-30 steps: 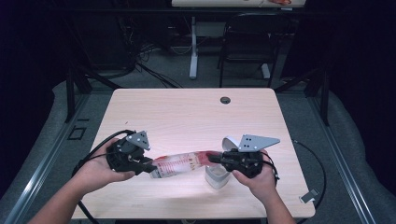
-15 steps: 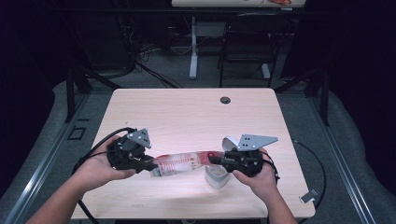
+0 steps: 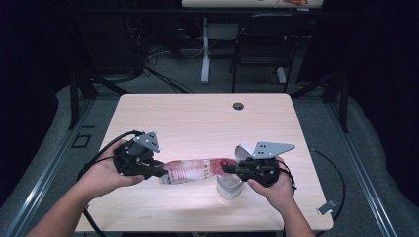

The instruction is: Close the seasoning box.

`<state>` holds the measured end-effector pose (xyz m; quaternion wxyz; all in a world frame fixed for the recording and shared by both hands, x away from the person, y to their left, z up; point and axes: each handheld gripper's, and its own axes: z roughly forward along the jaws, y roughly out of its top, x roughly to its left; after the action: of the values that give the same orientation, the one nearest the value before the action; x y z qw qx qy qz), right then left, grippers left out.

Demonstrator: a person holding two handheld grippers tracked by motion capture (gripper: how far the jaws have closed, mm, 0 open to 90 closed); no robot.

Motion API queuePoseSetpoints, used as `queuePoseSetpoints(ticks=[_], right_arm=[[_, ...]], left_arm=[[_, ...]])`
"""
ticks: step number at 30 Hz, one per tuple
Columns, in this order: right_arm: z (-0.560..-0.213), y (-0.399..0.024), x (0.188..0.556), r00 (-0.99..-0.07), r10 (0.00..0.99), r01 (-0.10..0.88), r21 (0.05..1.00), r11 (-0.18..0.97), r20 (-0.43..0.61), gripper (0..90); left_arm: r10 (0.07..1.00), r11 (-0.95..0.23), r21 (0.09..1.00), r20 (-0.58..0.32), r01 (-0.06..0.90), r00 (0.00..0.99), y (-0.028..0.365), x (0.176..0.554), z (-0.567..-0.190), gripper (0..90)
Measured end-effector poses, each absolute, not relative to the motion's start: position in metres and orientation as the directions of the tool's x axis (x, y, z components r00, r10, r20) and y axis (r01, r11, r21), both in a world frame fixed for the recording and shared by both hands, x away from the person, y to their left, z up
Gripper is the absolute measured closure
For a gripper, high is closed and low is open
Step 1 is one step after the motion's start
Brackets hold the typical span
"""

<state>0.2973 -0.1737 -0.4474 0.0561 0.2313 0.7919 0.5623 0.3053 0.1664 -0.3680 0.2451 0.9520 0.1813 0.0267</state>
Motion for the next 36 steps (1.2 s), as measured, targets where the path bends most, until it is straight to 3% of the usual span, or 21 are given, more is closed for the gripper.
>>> queuePoseSetpoints(ticks=[36], right_arm=[[-0.452, -0.182, 0.304, -0.868, 0.445, 0.342, 0.914, 0.216, 0.220, 86.6]], left_arm=[[0.358, -0.805, 0.486, -0.059, 0.340, 0.932, 0.159, 0.320, -0.353, 76.5]])
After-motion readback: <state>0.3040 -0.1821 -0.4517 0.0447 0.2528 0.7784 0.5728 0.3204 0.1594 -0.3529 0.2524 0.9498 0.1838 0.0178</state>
